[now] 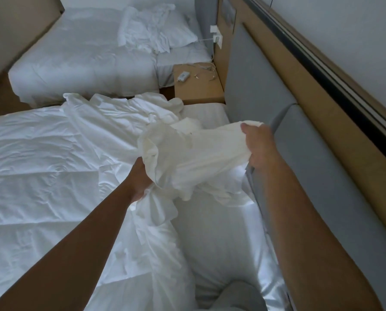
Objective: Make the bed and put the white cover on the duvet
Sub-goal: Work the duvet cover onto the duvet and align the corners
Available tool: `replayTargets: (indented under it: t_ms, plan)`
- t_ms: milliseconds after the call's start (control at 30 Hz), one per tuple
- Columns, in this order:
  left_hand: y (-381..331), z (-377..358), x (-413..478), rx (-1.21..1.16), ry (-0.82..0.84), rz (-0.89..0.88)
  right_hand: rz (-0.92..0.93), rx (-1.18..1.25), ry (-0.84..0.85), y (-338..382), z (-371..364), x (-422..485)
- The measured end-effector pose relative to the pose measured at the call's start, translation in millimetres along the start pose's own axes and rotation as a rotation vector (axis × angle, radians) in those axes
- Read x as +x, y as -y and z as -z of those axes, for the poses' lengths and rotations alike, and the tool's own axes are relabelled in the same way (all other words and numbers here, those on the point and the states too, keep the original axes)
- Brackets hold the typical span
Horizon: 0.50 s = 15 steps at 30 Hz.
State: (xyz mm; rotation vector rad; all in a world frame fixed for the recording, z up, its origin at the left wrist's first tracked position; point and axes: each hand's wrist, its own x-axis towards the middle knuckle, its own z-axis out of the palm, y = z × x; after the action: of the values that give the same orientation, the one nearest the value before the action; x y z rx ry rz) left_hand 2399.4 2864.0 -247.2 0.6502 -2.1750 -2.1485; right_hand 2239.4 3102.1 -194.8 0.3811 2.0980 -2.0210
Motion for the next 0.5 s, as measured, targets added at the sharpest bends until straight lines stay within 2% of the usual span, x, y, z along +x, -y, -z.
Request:
replayTargets:
  t_ms: [167, 200, 300, 367, 433, 500]
  plan:
    - [-13, 1, 3, 0.026, -0.021, -0.021, 0.169, -0.088, 0.017, 49, -3, -20]
    - [-14, 3, 1, 0.033, -0.018, -0.025, 0.182, -0.218, 0.02, 42, -2, -18]
    - [-13, 11, -11, 0.129, 0.017, -0.048, 0.135, -0.96, 0.115, 4, 6, -11]
    - [-9, 16, -18, 0.202, 0.035, -0.061, 0.152, -1.254, 0.176, -13, 5, -17]
    - [-3, 19, -24, 0.296, 0.074, -0.084, 0.321, -1.187, 0.166, -15, -11, -30]
    - [2, 18, -31, 0.425, 0.146, -0.097, 0.437, -0.821, 0.295, -5, -41, -54]
